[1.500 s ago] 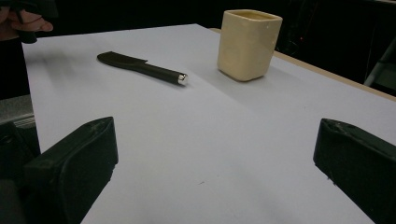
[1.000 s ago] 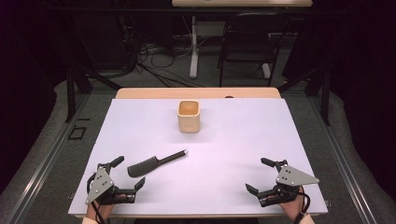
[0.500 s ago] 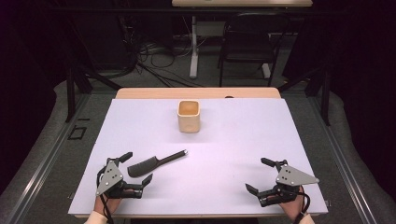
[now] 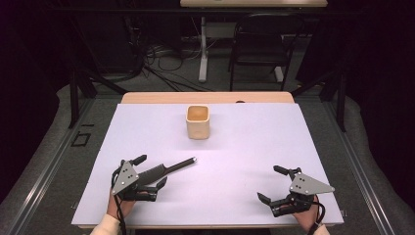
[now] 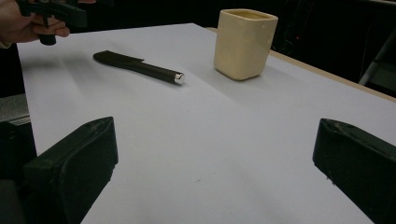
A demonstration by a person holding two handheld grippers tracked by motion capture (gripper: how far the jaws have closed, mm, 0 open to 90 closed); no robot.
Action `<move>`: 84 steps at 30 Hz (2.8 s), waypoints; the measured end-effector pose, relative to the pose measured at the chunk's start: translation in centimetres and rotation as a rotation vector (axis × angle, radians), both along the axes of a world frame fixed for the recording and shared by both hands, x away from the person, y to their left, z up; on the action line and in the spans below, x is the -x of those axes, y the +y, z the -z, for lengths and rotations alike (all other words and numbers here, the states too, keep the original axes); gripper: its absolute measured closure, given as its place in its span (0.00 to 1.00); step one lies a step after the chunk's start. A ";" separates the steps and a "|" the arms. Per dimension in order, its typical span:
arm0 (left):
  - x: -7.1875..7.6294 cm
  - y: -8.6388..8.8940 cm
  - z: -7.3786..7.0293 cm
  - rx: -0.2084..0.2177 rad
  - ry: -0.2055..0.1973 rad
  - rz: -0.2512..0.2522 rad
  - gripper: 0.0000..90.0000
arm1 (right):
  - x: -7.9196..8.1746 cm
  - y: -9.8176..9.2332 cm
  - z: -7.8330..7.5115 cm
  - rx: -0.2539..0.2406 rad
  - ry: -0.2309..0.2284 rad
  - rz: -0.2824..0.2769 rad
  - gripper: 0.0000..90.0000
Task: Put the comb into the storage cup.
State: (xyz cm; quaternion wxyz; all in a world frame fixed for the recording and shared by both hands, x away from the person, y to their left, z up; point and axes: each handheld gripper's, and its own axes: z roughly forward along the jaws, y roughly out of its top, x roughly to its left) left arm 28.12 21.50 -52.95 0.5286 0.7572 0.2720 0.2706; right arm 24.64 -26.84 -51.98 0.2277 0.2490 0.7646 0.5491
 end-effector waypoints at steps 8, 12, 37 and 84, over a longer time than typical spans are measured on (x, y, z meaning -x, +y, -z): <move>-1.1 -1.0 0.0 -0.004 0.017 -0.011 0.00 | -0.1 0.0 0.0 0.005 0.003 0.002 0.00; -1.7 -1.7 0.0 -0.011 0.037 -0.015 0.00 | -0.1 0.1 0.0 0.005 0.007 0.003 0.00; -5.5 -5.3 0.2 -0.051 0.200 -0.090 0.04 | -0.2 0.0 0.1 0.012 0.012 0.009 0.00; -8.7 -7.3 1.3 -0.060 0.379 -0.084 1.00 | -0.3 0.1 0.1 0.025 0.016 0.015 0.00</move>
